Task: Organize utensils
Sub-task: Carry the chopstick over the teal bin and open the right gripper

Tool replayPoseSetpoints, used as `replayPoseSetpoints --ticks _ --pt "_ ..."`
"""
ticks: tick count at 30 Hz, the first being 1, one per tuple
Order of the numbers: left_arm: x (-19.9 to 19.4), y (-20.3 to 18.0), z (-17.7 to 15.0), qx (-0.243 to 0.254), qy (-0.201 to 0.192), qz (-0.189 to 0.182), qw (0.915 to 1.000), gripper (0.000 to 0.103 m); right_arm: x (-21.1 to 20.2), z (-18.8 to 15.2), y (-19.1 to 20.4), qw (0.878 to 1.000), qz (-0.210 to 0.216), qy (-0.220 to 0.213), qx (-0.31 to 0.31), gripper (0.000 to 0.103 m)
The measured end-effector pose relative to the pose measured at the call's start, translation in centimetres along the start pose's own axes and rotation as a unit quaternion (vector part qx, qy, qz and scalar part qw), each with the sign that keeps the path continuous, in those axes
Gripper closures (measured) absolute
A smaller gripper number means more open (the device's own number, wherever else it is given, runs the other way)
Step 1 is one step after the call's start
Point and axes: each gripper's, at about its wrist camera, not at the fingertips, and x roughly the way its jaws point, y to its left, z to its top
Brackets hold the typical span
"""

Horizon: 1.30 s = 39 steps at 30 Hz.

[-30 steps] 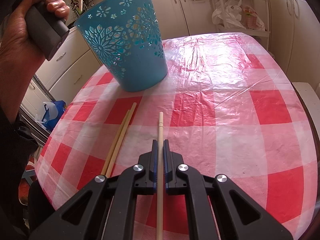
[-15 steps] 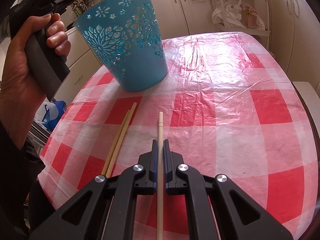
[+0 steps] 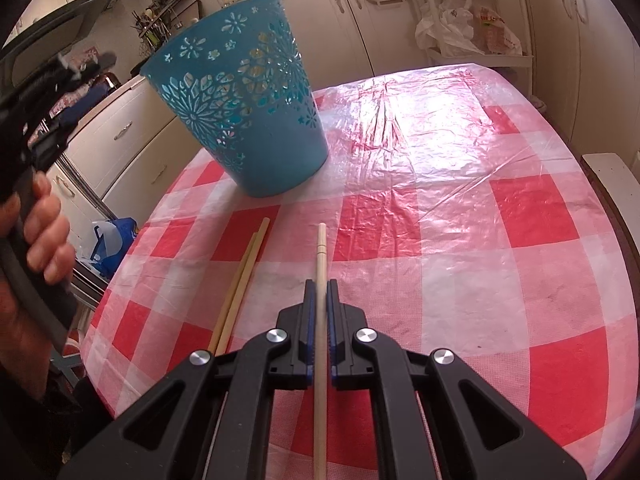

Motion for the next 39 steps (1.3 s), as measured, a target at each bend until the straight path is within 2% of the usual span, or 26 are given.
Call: replayPoseSetpoints --ticks 4,8,15,18,21,28,33,39 --pt "-1.5 2.2 -2.8 -0.017 0.034 0.008 0.9993 0.062 -1.5 0.2 -0.7 0.998 0.031 -0.033 0.036 0.097" --pt "-3.1 4.0 -5.0 -0.029 0.052 0.013 0.9982 0.061 -5.1 2.2 0.3 0.991 0.067 -0.106 0.049 0.097" --pt "-5.0 6.1 -7.5 -0.062 0.077 0.013 0.995 0.061 -11.1 9.5 6.1 0.964 0.117 -0.239 -0.002 0.097" --pt "-5.9 6.3 -7.6 -0.071 0.072 0.007 0.9948 0.061 -11.7 13.3 8.6 0.95 0.12 -0.287 -0.023 0.097" --pt "-6.7 6.0 -7.2 -0.07 0.065 -0.002 0.9954 0.061 -10.9 16.8 10.4 0.94 0.105 -0.322 -0.038 0.097" --pt "-7.9 6.5 -6.5 -0.08 0.055 -0.016 0.9951 0.058 -6.6 21.8 11.6 0.933 0.051 -0.355 -0.02 0.097" --pt "-7.7 7.9 -6.9 -0.098 0.064 -0.016 0.993 0.058 -3.1 22.1 11.3 0.94 0.002 -0.341 -0.017 0.097" --pt "-7.5 8.2 -6.9 -0.106 0.065 -0.017 0.9921 0.058 -0.6 20.8 10.7 0.95 -0.015 -0.312 -0.014 0.096"
